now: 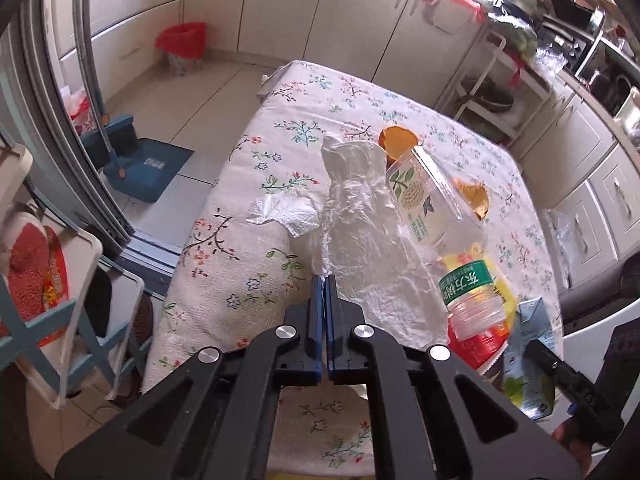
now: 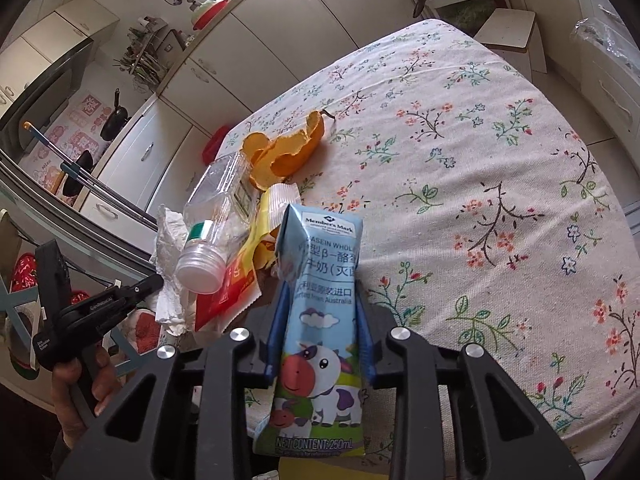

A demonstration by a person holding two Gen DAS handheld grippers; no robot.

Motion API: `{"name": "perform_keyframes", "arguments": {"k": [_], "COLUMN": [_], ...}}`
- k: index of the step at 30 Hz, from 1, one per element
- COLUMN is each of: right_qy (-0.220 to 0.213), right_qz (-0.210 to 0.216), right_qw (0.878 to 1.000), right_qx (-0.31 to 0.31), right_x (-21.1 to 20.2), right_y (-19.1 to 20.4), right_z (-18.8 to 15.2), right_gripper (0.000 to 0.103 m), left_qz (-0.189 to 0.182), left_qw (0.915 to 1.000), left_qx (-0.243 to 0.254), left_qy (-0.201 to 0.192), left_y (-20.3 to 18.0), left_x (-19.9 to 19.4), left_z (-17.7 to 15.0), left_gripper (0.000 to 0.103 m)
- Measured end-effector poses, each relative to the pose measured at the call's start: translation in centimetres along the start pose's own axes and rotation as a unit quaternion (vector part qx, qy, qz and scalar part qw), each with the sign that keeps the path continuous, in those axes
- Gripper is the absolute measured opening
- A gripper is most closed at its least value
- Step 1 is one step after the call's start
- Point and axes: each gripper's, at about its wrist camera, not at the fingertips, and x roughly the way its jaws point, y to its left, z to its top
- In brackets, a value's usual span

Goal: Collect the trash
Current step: 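Lift the carton and tissues and carry both toward the yellow basin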

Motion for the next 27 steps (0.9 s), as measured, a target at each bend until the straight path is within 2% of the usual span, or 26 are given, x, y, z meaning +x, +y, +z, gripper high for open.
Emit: {"name": "perform_keyframes", "arguments": {"k": [3,4,5,7,10,12,14,16,18,19,20,23,27], "right_qy": [0.006,0.008,0.009,0.010,0.012,0.013,0.014,0.014,0.015,0.016,0.016,0.017,0.012], "right_qz": [0.001,0.001,0.002,0.003,0.006,0.008,0.010,0.011,0.011,0.011,0.012,0.013,0.013], "right_qw": [1.000,1.000,1.000,1.000,1.000,1.000,1.000,1.000,1.000,1.000,1.000,1.000,1.000], "right_qx": [0.006,0.008,0.009,0.011,0.011,0.011,0.010,0.010,0.007,0.005,0.004,0.006,0.009], "right_x": [0.2,0.3,0.3,0.3,0.4,0.4,0.5,0.6,0.7,0.8,0.8,0.8,0.5], "right_y": [-0.3,-0.4,-0.4,-0.5,-0.5,-0.6,-0.6,-0.6,-0.5,-0.4,-0.4,-0.3,-0.4], "right_z": [0.0,0.1,0.1,0.1,0.1,0.1,0.1,0.1,0.1,0.1,0.1,0.0,-0.2], "right_gripper": [0.031,0.031,0.031,0.031,0.032,0.032,0.032,0.032,0.032,0.032,0.032,0.032,0.032], "left_qz": [0.051,0.077,0.091,0.109,0.110,0.107,0.078,0.061,0.037,0.020,0.010,-0.007,-0.053], "left_qw": [0.9973,0.9949,0.9932,0.9901,0.9873,0.9862,0.9884,0.9896,0.9906,0.9921,0.9933,0.9956,0.9973], "left_qx": [0.050,0.063,0.072,0.087,0.115,0.124,0.125,0.128,0.129,0.118,0.107,0.089,0.050], "left_qy": [0.018,0.013,0.006,-0.012,0.005,0.025,0.036,0.027,0.028,0.037,0.042,0.029,0.000], "left_y": [-0.8,-0.9,-1.0,-1.0,-0.9,-0.7,-0.7,-1.2,-1.7,-1.7,-1.6,-1.3,-0.2], "left_x": [0.5,0.3,0.0,-0.5,0.7,2.5,4.1,4.8,5.2,5.4,5.5,4.7,2.5], "left_z": [-0.1,0.0,0.3,1.5,3.5,4.8,5.5,5.7,5.7,5.7,5.8,5.7,5.8], "left_gripper": [0.006,0.019,0.040,0.060,0.072,0.072,0.072,0.070,0.039,0.013,0.002,0.000,0.000]}}
